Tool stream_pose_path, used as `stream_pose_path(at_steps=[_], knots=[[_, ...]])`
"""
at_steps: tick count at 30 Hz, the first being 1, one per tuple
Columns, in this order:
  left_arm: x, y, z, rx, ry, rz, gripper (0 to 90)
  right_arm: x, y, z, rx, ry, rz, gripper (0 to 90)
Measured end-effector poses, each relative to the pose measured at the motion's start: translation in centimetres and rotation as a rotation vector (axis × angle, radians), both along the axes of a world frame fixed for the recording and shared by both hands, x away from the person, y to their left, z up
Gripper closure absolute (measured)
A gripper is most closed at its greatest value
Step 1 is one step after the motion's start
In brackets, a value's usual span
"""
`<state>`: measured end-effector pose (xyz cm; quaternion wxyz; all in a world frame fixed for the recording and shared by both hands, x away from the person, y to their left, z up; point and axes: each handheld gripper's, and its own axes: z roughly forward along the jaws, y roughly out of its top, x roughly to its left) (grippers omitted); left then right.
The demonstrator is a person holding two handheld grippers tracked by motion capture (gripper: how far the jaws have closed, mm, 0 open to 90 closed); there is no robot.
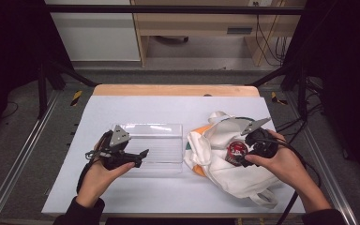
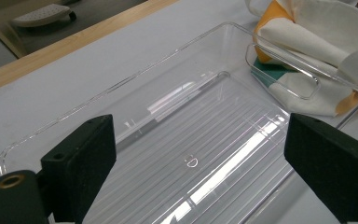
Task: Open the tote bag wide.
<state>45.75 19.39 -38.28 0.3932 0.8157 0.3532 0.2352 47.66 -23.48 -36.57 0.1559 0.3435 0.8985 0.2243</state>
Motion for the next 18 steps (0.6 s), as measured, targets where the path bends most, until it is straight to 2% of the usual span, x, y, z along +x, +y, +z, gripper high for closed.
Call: stream_pose_path(at_steps=[3,4,8,9,12,18], knots=[[-0.1,0.2,0.0,0.005,-0.001,0.0,9.1,0.3,0.1,-0.3,-0.012,0.013,0.006,12.9],[-0.1,0.3,0.0,0.005,-0.002,0.002,9.1,0.8,0.2,-0.9,-0.036,0.023,0.02,12.6],[-0.1,0.7,0.1,0.009,-0.004,0.008,8.9,1.4,0.5,-1.6,-0.054,0.041,0.023,12.5],[-0.2,0.9,0.1,0.001,-0.002,0.012,9.0,1.7,0.7,-1.9,-0.075,0.049,0.031,12.5],[-0.1,1.0,0.1,-0.007,-0.002,0.015,8.9,2.0,0.8,-2.1,-0.071,0.06,0.044,12.1],[0.0,1.3,0.0,-0.007,0.004,0.015,8.9,3.0,0.7,-2.9,-0.069,0.088,0.037,12.5]])
